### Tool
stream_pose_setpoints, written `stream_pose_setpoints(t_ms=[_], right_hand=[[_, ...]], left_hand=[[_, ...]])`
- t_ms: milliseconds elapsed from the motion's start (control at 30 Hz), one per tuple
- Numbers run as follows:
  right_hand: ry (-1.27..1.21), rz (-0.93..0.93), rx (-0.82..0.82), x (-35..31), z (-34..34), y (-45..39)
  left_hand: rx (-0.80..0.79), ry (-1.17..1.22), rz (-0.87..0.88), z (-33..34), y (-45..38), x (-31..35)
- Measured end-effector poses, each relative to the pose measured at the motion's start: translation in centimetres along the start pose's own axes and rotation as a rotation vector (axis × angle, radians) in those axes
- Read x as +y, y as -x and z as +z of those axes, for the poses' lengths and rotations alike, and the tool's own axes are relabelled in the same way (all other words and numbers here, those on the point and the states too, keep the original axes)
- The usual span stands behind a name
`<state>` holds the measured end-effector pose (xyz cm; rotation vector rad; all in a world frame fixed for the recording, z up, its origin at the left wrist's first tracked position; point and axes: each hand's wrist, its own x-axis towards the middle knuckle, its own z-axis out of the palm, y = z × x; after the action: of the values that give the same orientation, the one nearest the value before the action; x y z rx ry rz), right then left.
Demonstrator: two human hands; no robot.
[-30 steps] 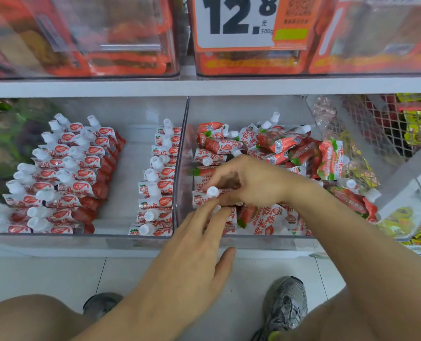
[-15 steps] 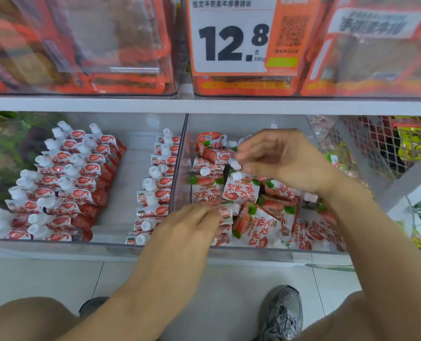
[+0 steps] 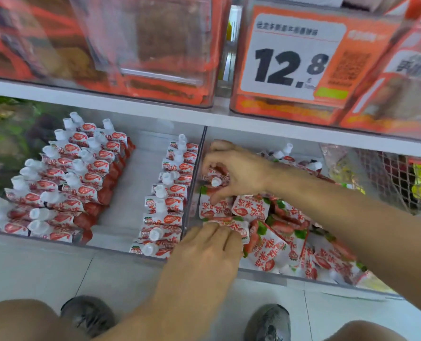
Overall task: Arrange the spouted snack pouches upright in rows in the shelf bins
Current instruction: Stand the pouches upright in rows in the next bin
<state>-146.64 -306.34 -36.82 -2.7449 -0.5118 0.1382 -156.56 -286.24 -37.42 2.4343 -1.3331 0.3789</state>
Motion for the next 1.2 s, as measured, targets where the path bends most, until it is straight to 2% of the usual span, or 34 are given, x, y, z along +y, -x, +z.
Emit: stream_pose_setpoints(t_ms=[133, 267, 367, 467, 600, 667, 833, 933, 1100, 1200], right_hand=[[0.174, -0.051, -0.003, 0.8, 0.3, -0.3], [0.207, 0.079, 0.137, 2.5, -1.8, 0.7], [0.36, 0.063, 0.207, 1.8, -1.1, 0.8], [0.326, -0.118, 0.04, 0.5, -0.3, -0.1], [0.197, -0.032, -0.141, 0.6, -0.8, -1.5], [0.192, -0.039, -0.183, 0.6, -0.7, -1.7], [0.439, -0.05, -0.191, 0.3, 1.2, -1.3], [0.373, -0.019, -0.15, 0.3, 1.6, -1.3], [-0.001, -0.037, -0.004, -0.4, 0.3, 0.2], [-0.002, -0.041, 0.053, -0.8, -0.8, 1.9]], left_hand=[[-0.026, 0.022, 0.0, 0.0, -0.1, -0.2], [-0.07, 0.043, -0.034, -0.2, 0.0, -0.1], [-0.08, 0.05, -0.033, -0.2, 0.1, -0.1], [-0.078, 0.091, -0.037, -0.1, 0.1, -0.2], [-0.044, 0.096, -0.025, 0.2, 0.1, -0.4], [-0.045, 0.094, -0.031, 0.3, 0.0, -0.3], [-0.004, 0.088, -0.026, 0.6, -0.3, -0.2], [-0.038, 0.072, -0.02, 0.4, -0.4, -0.4], [-0.07, 0.078, -0.034, 0.1, -0.3, -0.6], [-0.122, 0.065, -0.074, -0.5, -0.5, -0.5]])
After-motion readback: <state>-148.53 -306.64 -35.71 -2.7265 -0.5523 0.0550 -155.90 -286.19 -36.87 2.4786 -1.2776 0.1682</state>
